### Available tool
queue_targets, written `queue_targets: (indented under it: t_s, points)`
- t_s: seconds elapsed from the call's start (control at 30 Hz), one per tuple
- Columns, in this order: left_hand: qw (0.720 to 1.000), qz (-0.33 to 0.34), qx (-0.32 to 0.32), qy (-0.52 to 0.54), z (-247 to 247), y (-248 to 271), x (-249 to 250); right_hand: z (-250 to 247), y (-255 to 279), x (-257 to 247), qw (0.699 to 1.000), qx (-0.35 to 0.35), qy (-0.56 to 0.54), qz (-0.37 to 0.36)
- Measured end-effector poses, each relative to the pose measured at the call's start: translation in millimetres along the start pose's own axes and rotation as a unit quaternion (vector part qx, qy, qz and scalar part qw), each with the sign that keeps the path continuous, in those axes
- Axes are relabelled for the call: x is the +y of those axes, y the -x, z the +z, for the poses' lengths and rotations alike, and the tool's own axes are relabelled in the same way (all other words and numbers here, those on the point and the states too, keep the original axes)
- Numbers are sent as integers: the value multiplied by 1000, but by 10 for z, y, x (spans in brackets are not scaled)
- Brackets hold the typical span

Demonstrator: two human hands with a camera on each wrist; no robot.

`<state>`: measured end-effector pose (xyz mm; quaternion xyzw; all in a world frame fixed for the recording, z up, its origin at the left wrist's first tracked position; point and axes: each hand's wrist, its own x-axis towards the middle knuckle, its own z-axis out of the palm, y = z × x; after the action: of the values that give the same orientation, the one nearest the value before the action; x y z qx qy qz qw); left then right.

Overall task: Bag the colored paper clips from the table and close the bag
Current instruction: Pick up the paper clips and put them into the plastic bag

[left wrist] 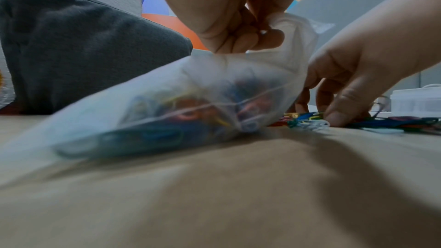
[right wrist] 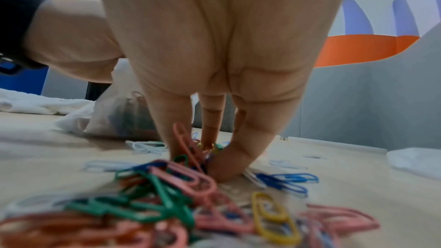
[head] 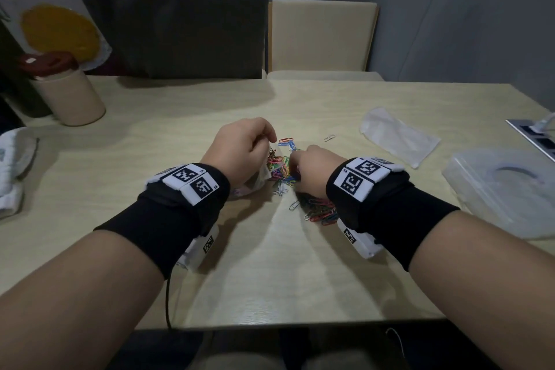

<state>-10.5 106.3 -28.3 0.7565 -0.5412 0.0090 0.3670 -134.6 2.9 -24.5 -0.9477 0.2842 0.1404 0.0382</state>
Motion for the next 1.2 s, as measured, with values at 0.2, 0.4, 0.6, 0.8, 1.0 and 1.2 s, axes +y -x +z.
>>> queue_targets:
  t_s: [0.2, 0.4, 0.6, 0.8, 1.0, 1.2]
  points:
    - [999, -16, 13, 27, -21, 16, 25, -31, -57, 24, 999, 14, 31, 5]
    - [997, -35, 24, 68, -15, 21, 32, -122, -61, 141, 977, 54, -192, 80]
    - [997, -32, 28, 71, -6, 3, 12, -347, 2, 62, 798, 55, -599, 47]
    - [996, -26, 45, 76, 1, 5, 1, -393, -139, -128, 790, -9, -611, 43]
    - [996, -24, 46, 71, -2, -2, -12, -429, -133, -228, 898, 29, -439, 34]
    - [997, -30, 38, 63, -14, -12, 9, -479, -195, -140, 910, 102, -397, 60]
